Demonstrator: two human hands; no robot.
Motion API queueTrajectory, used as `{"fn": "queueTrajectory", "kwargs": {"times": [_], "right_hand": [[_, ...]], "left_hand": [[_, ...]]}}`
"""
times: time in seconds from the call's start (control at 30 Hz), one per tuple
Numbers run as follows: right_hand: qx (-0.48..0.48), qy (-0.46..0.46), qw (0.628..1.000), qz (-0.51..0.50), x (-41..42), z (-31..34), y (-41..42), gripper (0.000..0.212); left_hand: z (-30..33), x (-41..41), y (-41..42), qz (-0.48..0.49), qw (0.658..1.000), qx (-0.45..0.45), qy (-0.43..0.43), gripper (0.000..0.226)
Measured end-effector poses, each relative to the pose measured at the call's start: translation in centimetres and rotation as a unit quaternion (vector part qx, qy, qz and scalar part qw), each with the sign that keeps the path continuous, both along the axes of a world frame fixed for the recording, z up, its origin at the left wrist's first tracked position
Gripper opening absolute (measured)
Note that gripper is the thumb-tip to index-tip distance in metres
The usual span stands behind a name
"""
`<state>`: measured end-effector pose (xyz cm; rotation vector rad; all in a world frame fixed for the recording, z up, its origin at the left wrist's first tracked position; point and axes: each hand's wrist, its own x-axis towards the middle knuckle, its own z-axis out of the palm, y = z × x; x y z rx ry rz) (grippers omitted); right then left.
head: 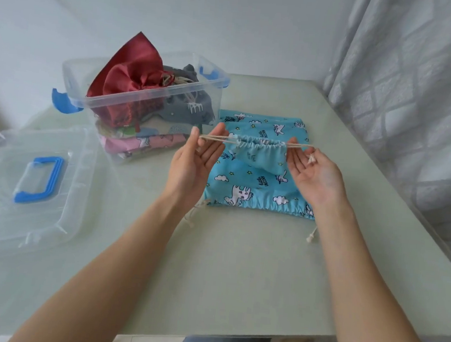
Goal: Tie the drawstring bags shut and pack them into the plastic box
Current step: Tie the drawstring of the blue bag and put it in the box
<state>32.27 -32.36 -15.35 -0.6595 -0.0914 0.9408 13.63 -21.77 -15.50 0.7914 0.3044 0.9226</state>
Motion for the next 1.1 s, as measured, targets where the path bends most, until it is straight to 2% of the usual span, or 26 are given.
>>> {"fn": "queueTrajectory", "kwargs": {"times": [0.17, 0.27, 0.33, 0.4, 0.47, 0.53, 0.6, 0.77, 0.93, 1.0, 1.1], "right_hand": [[0.032, 0.087, 0.996, -0.003, 0.6, -0.8, 0.1, 0.033], [0.036, 0.084, 0.996, -0.018, 1.3, -0.9, -0.1, 0.032], [0.057, 0.082, 0.995, -0.021, 1.2, -0.8, -0.2, 0.032], [0.061, 0.066, 0.996, -0.02, 1.0, -0.5, -0.1, 0.034], [0.006, 0.006, 1.0, -0.018, 0.9, -0.2, 0.0, 0.035], [-0.047, -0.062, 0.997, -0.003, 0.5, -0.1, 0.2, 0.035], [-0.071, -0.104, 0.992, 0.013, 0.1, -0.2, 0.2, 0.035], [-0.062, -0.105, 0.992, 0.013, 0.8, 0.0, -0.4, 0.034], [-0.057, -0.104, 0.993, -0.004, 0.7, 0.0, -0.8, 0.034], [-0.095, -0.148, 0.984, -0.009, 0.6, 0.0, -0.9, 0.034], [-0.188, -0.289, 0.939, 0.004, 0.2, -0.4, -1.0, 0.032]], "left_hand": [[-0.4, -0.2, 0.6, 0.007, 0.994, -0.086, -0.061, 0.038], [-0.5, -0.7, 1.2, 0.017, 0.985, -0.126, -0.116, 0.046], [-0.4, -0.7, 1.1, 0.012, 0.979, -0.149, -0.139, 0.041], [-0.4, -0.6, 0.9, 0.041, 0.988, -0.125, -0.08, 0.036], [-0.5, -0.4, 0.8, 0.098, 0.992, -0.071, 0.029, 0.036], [-0.4, -0.6, 0.9, 0.151, 0.981, -0.021, 0.116, 0.037], [-0.3, -1.0, 1.4, 0.184, 0.969, 0.009, 0.165, 0.037], [-0.2, -1.9, 1.8, 0.189, 0.957, 0.056, 0.212, 0.035], [0.0, -1.8, 1.8, 0.182, 0.955, 0.063, 0.225, 0.037], [-0.4, -1.8, 1.5, 0.155, 0.95, 0.084, 0.259, 0.037], [-0.7, -1.6, 0.7, 0.059, 0.954, 0.112, 0.272, 0.035]]}}
